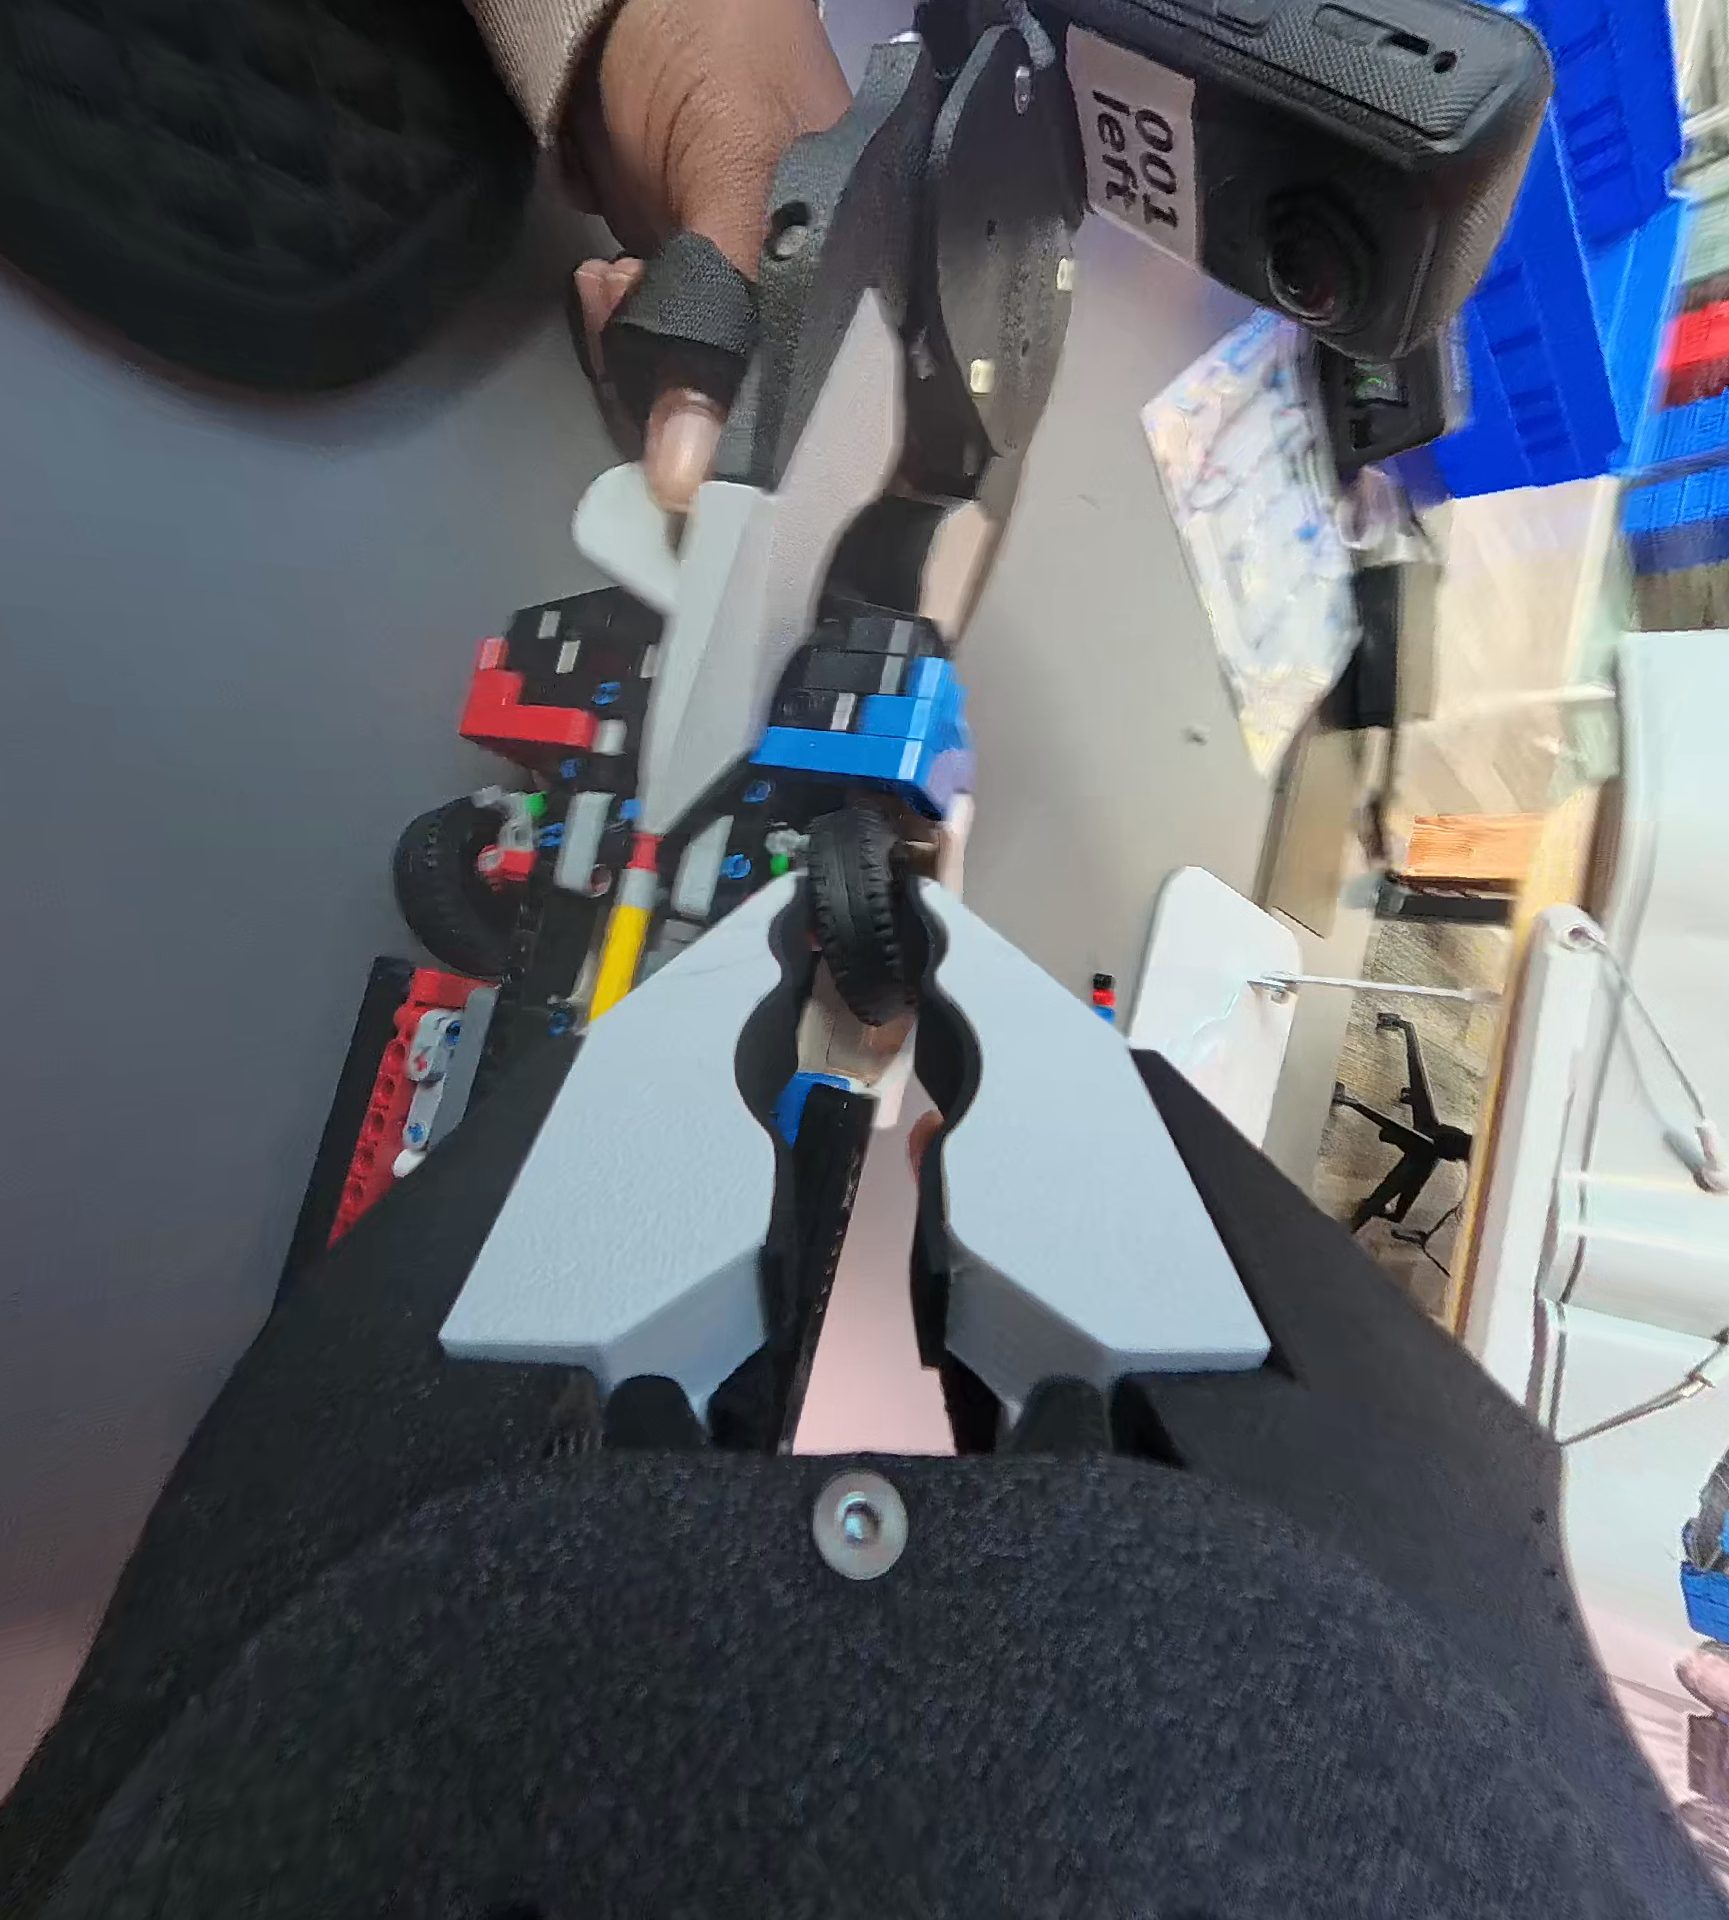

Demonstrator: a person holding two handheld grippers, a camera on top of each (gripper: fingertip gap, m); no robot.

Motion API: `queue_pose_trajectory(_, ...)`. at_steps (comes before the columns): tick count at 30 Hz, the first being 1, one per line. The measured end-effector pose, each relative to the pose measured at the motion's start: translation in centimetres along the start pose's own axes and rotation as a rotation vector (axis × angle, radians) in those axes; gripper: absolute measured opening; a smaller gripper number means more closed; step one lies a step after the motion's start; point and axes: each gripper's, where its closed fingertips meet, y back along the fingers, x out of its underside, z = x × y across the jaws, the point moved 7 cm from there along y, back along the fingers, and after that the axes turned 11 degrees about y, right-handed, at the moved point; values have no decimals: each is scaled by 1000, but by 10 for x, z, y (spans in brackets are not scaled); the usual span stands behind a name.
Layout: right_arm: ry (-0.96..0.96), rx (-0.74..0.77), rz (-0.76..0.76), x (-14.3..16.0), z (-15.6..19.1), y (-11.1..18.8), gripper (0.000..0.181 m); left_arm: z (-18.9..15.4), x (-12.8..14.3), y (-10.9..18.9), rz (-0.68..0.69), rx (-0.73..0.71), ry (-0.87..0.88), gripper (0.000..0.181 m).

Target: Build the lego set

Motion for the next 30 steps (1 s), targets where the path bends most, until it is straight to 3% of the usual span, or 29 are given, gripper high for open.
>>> queue_pose_trajectory(3, -21, 30, -16, -1, 4, 4, 15, -3, 1, 0, -5, -12, -34, 49)
queue_pose_trajectory(4, -56, 58, -22, 0, 3, 8, 31, -5, 1, 1, -5, -22, -63, 49)
queue_pose_trajectory(7, -202, 50, -83, 13, 2, 42, 39, -12, 5, 2, -7, -55, -165, 49)
queue_pose_trajectory(10, -350, 62, -121, 48, 10, 91, 40, -19, 5, 6, -28, -100, -275, 49)
queue_pose_trajectory(12, -481, 17, -94, 75, 29, 115, 48, -26, 1, 12, -64, -121, -362, 49)
queue_pose_trajectory(14, -544, -4, -85, 92, 55, 128, 45, -30, -3, 21, -102, -155, -459, 49)
queue_pose_trajectory(18, -576, 113, -145, 96, 84, 132, 39, -26, 0, 36, -117, -228, -592, 49)
queue_pose_trajectory(24, -532, 210, -225, 89, 74, 112, 24, -15, 12, 34, -72, -220, -571, 50)
queue_pose_trajectory(27, -535, 188, -244, 87, 61, 107, 9, -12, 10, 34, -78, -210, -524, 50)
queue_pose_trajectory(30, -544, 33, -167, 90, 52, 97, 19, -10, 9, 34, -80, -198, -511, 50)
